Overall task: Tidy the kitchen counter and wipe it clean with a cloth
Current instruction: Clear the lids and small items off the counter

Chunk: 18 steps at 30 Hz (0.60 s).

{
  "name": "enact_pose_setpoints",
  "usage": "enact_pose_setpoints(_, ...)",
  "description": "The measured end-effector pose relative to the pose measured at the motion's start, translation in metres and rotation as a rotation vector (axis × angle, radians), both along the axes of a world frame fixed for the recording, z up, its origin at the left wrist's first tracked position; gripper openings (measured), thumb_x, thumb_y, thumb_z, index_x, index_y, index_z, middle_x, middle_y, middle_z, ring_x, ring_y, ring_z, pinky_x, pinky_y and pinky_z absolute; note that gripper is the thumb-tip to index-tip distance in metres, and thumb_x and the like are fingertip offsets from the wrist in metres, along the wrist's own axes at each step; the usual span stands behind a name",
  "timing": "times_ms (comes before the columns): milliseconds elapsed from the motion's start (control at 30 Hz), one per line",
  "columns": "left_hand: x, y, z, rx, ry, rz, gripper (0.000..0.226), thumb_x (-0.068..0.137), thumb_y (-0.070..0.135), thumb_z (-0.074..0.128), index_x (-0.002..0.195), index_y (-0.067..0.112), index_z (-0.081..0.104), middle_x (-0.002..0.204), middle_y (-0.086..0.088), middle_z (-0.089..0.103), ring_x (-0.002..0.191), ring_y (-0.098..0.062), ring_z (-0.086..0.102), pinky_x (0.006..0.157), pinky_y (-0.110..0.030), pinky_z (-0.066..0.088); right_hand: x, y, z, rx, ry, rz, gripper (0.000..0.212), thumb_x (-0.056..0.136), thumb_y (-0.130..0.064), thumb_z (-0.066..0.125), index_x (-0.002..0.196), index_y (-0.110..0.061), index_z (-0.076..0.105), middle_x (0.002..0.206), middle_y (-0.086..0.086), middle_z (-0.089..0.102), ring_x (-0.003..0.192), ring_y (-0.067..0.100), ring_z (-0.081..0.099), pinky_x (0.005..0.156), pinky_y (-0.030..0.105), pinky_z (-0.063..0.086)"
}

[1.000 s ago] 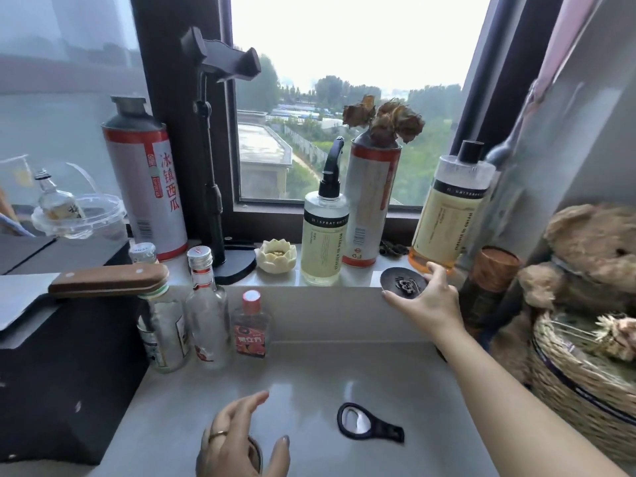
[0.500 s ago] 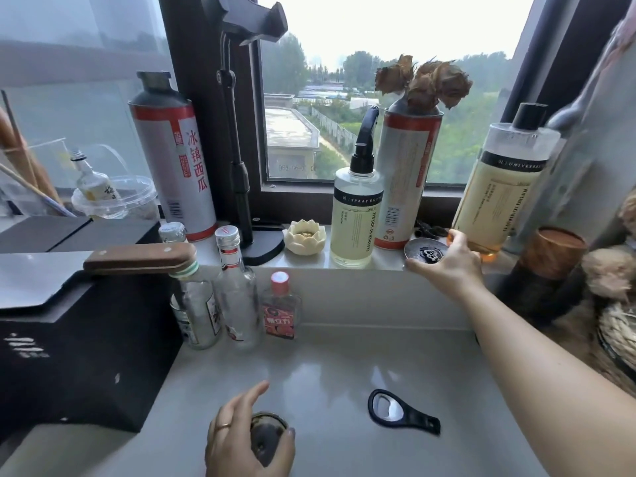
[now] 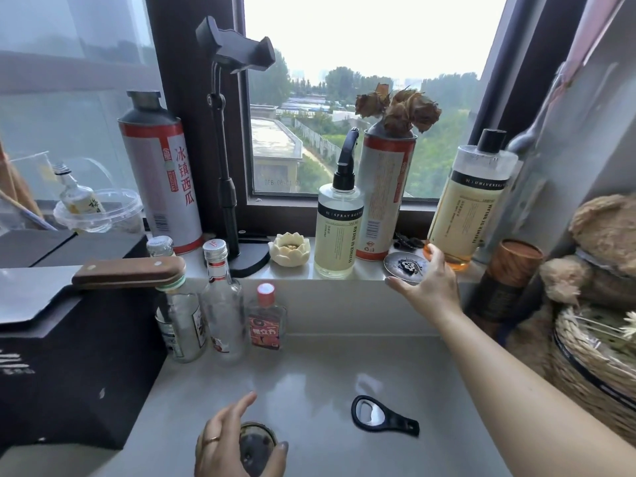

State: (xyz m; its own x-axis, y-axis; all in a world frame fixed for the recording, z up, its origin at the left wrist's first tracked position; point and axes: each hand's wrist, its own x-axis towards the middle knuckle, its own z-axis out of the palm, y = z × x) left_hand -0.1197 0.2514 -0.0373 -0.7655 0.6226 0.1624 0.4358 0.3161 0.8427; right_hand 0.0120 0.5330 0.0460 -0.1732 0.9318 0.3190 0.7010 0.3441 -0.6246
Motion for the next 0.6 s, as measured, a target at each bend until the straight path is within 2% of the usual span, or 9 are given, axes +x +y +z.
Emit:
enact_pose_setpoints(133,0.001,-0.005,-0.002,-0.018,-0.019,-0.03,0.073,0.051,0.017,0.086,0.118,0.023,0.056,0.121,-0.011,0.054,0.117,-0.031,0.043,0.099,-0.041,0.035,0.013,-0.037,-0.006,0.024,-0.022,0.048,0.084,0.068,-0.037,0.077,0.135,-0.008,0.035,0.139,0.014,0.045,0.129,0.03,0.038,0.107,0.039,0.031)
enact_pose_setpoints(300,-0.001,-0.023,-0.003,-0.041,-0.063,-0.044,0.087,0.049,0.018,0.087,0.127,0.024,0.047,0.129,-0.012,0.047,0.12,-0.033,0.041,0.099,-0.044,0.036,0.048,-0.101,-0.044,-0.066,-0.049,0.095,0.057,0.073,-0.03,0.074,0.122,-0.011,0.051,0.119,0.009,0.059,0.111,0.022,0.054,0.095,0.031,0.04)
enact_pose_setpoints(467,-0.004,-0.036,-0.016,-0.071,-0.097,-0.051,0.093,0.051,0.02,0.085,0.131,0.028,0.039,0.134,-0.01,0.04,0.125,-0.028,0.034,0.104,-0.043,0.032,0.076,-0.144,-0.09,-0.215,-0.235,0.131,0.045,0.081,-0.03,0.066,0.122,-0.015,0.053,0.12,0.006,0.056,0.115,0.022,0.049,0.095,0.029,0.038)
enact_pose_setpoints(600,-0.003,-0.037,-0.022,-0.086,-0.088,-0.048,0.097,0.048,0.018,0.087,0.132,0.027,0.039,0.134,-0.011,0.041,0.124,-0.029,0.038,0.103,-0.042,0.033,0.076,-0.148,-0.106,-0.223,-0.288,0.14,0.04,0.085,-0.027,0.06,0.123,-0.019,0.054,0.12,0.003,0.055,0.116,0.022,0.045,0.096,0.026,0.034)
